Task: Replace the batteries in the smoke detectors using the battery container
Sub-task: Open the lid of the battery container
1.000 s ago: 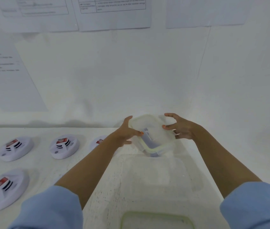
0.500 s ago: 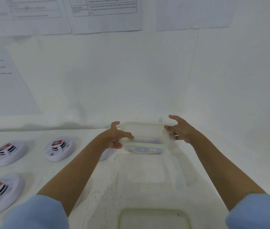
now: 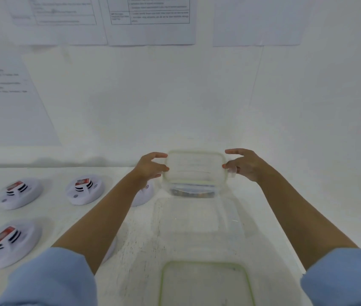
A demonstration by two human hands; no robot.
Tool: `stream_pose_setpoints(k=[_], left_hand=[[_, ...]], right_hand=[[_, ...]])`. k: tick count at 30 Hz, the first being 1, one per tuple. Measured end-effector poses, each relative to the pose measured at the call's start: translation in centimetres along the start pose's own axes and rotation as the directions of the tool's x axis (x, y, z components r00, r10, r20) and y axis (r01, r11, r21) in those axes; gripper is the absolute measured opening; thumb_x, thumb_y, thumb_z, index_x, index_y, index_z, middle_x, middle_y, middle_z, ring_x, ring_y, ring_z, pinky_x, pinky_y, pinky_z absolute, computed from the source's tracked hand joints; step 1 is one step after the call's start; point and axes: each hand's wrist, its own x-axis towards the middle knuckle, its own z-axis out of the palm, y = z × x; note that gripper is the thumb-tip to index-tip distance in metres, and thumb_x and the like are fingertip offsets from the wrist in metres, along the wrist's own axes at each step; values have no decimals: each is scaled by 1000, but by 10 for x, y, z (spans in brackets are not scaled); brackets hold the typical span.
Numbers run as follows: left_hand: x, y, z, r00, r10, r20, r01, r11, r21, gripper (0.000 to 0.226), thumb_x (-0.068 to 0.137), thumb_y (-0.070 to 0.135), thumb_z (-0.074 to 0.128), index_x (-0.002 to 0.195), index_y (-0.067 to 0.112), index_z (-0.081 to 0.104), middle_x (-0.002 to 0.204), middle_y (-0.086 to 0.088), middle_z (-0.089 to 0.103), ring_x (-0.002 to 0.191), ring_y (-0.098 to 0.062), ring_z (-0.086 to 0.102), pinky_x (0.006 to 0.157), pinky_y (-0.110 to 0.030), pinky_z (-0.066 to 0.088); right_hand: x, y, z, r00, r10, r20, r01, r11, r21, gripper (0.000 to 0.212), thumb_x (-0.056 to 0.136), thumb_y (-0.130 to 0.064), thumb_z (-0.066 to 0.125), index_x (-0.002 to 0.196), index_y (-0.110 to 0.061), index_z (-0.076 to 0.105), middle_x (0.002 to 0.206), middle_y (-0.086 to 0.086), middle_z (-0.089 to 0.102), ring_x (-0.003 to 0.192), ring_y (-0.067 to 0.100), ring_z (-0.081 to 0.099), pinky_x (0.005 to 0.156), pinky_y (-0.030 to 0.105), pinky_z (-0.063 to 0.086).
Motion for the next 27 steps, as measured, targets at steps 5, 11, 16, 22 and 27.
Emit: stream_pose_setpoints(k=[5, 11, 16, 22, 27], left_hand=[[-26, 22, -14, 977, 141, 157, -116, 980, -160, 49, 78, -14, 59, 112, 21, 57, 80, -8, 55, 77, -19, 55, 73, -27, 45], [-60, 35, -28, 955, 226, 191, -188, 962, -199, 48, 78, -15, 58, 101, 27, 63, 82, -6, 54, 74, -17, 55, 68, -24, 46], [-102, 28, -29, 922, 331, 201, -296, 937, -184, 46, 78, -17, 58, 99, 23, 64, 88, 2, 69, 74, -13, 58, 65, -18, 49], [-162, 10, -24, 823, 549, 149, -545, 836, -68, 45, 69, -21, 65, 55, 21, 69, 66, 7, 70, 76, -3, 69, 63, -14, 51], [-205, -24, -10, 848, 515, 122, -518, 855, -5, 47, 65, -26, 65, 42, 12, 49, 58, 4, 68, 67, 0, 66, 64, -16, 52]], right_hand=[[-24, -24, -1, 998, -64, -12, 65, 988, 138, 44, 77, 18, 58, 118, 4, 49, 71, 10, 63, 67, 15, 61, 60, 16, 53], [-65, -33, -3, 986, -165, 28, 158, 971, 182, 19, 77, 16, 58, 89, 2, 63, 62, 0, 71, 61, 9, 68, 68, 19, 53], [-103, -22, -4, 971, -227, 77, 206, 954, 219, 33, 76, 19, 56, 101, 0, 63, 86, 4, 71, 80, 13, 68, 70, 19, 55], [-154, 4, -15, 951, -281, 126, 264, 955, 132, 32, 75, 22, 54, 87, -6, 63, 68, -3, 70, 67, 8, 66, 66, 17, 54], [-197, 40, -22, 918, -344, 197, 333, 939, 85, 46, 71, 26, 55, 62, -17, 72, 72, -3, 70, 71, 9, 66, 72, 17, 54]])
